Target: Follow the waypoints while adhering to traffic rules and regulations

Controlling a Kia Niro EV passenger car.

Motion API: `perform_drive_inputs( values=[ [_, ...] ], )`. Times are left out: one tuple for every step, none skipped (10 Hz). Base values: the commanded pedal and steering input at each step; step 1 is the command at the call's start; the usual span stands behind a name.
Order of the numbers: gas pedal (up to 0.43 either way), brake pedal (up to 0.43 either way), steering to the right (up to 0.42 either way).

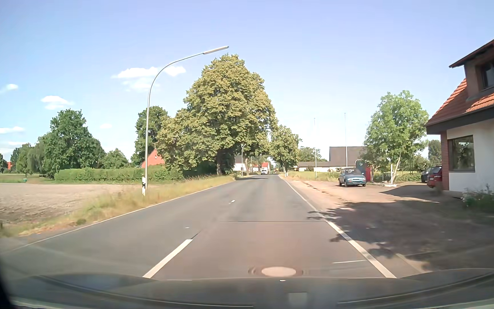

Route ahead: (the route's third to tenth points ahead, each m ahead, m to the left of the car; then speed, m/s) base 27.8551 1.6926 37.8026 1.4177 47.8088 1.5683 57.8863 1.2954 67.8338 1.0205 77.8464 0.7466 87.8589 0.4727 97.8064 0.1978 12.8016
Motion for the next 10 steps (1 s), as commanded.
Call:
perform_drive_inputs(
  values=[
    [0.118, 0.006, 0.003],
    [0.118, 0.006, 0.003],
    [0.13, 0.006, 0.003],
    [0.138, 0.006, 0.003],
    [0.157, 0.006, 0.003],
    [0.157, 0.006, 0.003],
    [0.157, 0.006, 0.004],
    [0.169, 0.006, 0.004],
    [0.169, 0.006, 0.004],
    [0.169, 0.006, 0.004]
  ],
)
